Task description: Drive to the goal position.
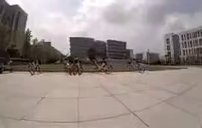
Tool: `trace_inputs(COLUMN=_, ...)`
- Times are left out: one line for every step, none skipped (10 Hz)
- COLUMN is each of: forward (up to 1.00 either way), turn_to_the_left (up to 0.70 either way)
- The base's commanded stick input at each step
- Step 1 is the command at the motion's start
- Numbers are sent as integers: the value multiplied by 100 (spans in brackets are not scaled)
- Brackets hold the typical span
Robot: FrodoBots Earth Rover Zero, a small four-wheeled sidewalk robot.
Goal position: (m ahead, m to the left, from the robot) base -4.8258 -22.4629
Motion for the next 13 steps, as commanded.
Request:
trace_inputs(forward=0, turn_to_the_left=-50)
trace_inputs(forward=0, turn_to_the_left=-50)
trace_inputs(forward=0, turn_to_the_left=-50)
trace_inputs(forward=0, turn_to_the_left=-50)
trace_inputs(forward=0, turn_to_the_left=-50)
trace_inputs(forward=0, turn_to_the_left=-50)
trace_inputs(forward=0, turn_to_the_left=-50)
trace_inputs(forward=0, turn_to_the_left=-50)
trace_inputs(forward=0, turn_to_the_left=-50)
trace_inputs(forward=0, turn_to_the_left=-50)
trace_inputs(forward=0, turn_to_the_left=-50)
trace_inputs(forward=0, turn_to_the_left=-50)
trace_inputs(forward=0, turn_to_the_left=-1)
